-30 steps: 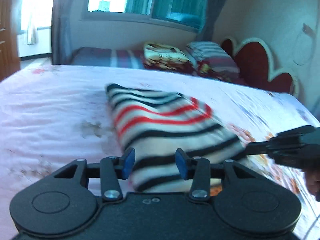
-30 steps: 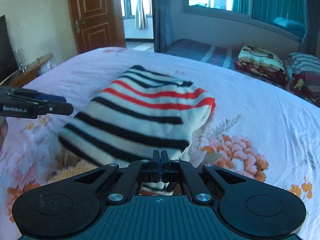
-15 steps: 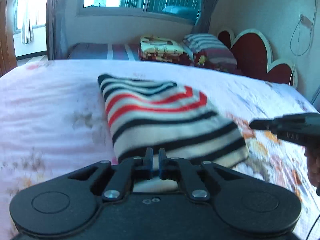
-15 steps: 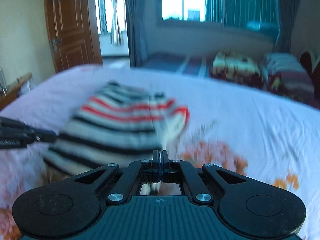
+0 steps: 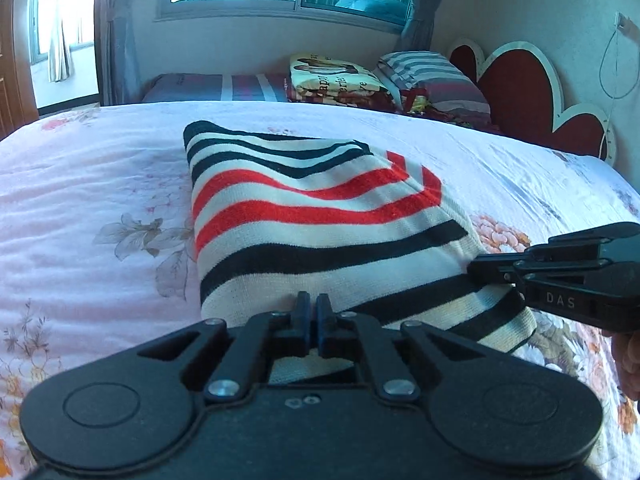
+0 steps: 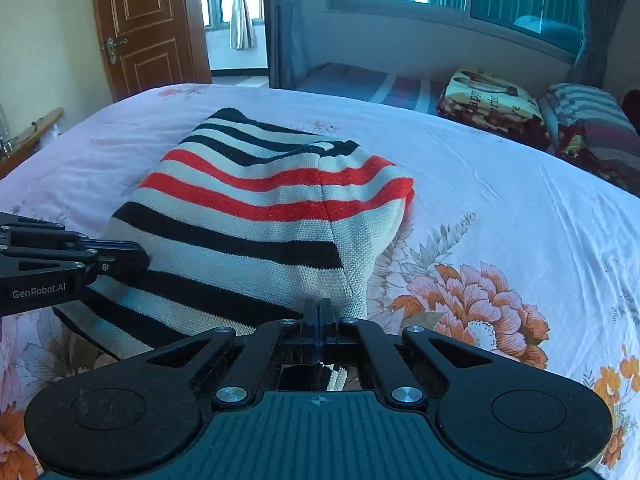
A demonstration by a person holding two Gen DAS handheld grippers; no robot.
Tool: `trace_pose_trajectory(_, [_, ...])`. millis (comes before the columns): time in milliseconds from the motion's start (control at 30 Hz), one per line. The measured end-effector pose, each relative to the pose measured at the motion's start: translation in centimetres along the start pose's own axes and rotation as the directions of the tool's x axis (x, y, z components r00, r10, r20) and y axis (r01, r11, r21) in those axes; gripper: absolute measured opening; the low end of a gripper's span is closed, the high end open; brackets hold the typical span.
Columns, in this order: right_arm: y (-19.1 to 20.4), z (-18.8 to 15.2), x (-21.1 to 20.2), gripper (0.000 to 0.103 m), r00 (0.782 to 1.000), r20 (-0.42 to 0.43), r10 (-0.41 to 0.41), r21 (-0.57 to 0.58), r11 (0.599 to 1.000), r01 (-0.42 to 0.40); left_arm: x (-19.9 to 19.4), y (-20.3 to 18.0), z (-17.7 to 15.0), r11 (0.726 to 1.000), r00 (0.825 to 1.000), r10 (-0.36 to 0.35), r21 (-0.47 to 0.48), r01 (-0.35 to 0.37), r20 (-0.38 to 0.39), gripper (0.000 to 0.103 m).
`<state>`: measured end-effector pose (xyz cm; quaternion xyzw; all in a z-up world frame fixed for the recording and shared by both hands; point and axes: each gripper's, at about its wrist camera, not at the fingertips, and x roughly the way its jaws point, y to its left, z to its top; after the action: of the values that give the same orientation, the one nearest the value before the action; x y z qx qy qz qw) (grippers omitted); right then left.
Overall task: Fold small clothes
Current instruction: 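Open both grippers and lift them away from the folded sweater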
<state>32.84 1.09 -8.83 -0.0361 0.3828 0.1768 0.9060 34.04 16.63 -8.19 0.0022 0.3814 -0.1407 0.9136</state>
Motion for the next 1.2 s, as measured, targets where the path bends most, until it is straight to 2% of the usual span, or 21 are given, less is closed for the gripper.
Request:
trace_pose_trajectory(200, [0.7, 0.8, 0.6, 0.000, 0.999, -0.027, -0.023, -0.052, 0.998, 0.022, -0.6, -1.5, 0.7, 0.998, 0.998, 0.057, 0.031, -0.057, -0.007, 0.000])
trace_pose_trajectory(367, [1.0, 0.3, -4.9, 0.000, 0.998, 0.062, 0.032, -0.006, 0.999, -0.031, -6.2, -3.3, 0.5, 0.995, 0.992, 0.069, 0.060, -0.075, 0.102, 0.000])
trace_pose_trajectory(500, [1.7, -1.3, -8.6, 0.000, 0.995, 0.093, 0.039, -0.005, 0.999, -0.039, -9.1, -4.8, -0.5, 0.994, 0.988, 0.083, 0.059, -0.092, 0.129, 0.001])
trace_pose_trajectory(533, [1.8, -1.7, -9.5, 0.000, 0.994, 0.103, 0.041, 0.004, 0.999, -0.041, -9.9, -5.2, -0.8, 0.994, 0.987, 0.085, 0.057, -0.094, 0.140, 0.004])
trace_pose_trajectory(567, [1.9, -2.2, -10.5, 0.000, 0.992, 0.118, 0.043, 0.017, 0.999, -0.045, -10.8, -5.6, -1.1, 0.994, 0.984, 0.084, 0.055, -0.094, 0.154, 0.012])
trace_pose_trajectory(600, [1.9, -2.7, -11.7, 0.002, 0.988, 0.150, 0.046, 0.035, 0.998, -0.051, -11.8, -6.2, -1.4, 0.993, 0.980, 0.092, 0.052, -0.102, 0.176, 0.049])
trace_pose_trajectory(633, [1.9, -3.2, -13.0, 0.054, 0.981, 0.190, 0.022, 0.070, 0.997, -0.036, -12.8, -6.9, -1.9, 0.988, 0.968, 0.136, 0.047, -0.149, 0.213, 0.087])
trace_pose_trajectory(667, [2.0, -3.6, -14.1, 0.094, 0.980, 0.192, -0.051, 0.112, 0.993, 0.029, -13.7, -7.9, -2.6, 0.971, 0.940, 0.219, 0.033, -0.236, 0.261, 0.099])
trace_pose_trajectory(700, [2.3, -4.1, -15.2, 0.103, 0.967, 0.227, -0.115, 0.134, 0.987, 0.086, -14.5, -8.8, -3.2, 0.958, 0.920, 0.260, 0.039, -0.283, 0.292, 0.102])
trace_pose_trajectory(767, [2.3, -4.9, -17.0, 0.103, 0.958, 0.258, -0.122, 0.132, 0.987, 0.090, -15.6, -9.8, -4.0, 0.966, 0.939, 0.222, 0.070, -0.248, 0.264, 0.102])
trace_pose_trajectory(833, [2.1, -5.7, -18.7, 0.103, 0.957, 0.263, -0.126, 0.161, 0.983, 0.085, -17.1, -10.5, -4.8, 0.964, 0.933, 0.242, 0.042, -0.262, 0.266, 0.102])
trace_pose_trajectory(933, [2.0, -7.0, -21.3, 0.103, 0.947, 0.274, -0.168, 0.191, 0.974, 0.118, -19.7, -11.1, -6.2, 0.962, 0.919, 0.255, 0.022, -0.274, 0.302, 0.102])
trace_pose_trajectory(1200, [2.6, -10.7, -28.3, 0.103, 0.931, 0.311, -0.189, 0.245, 0.963, 0.114, -25.5, -12.4, -9.2, 0.965, 0.910, 0.259, -0.039, -0.261, 0.323, 0.102])
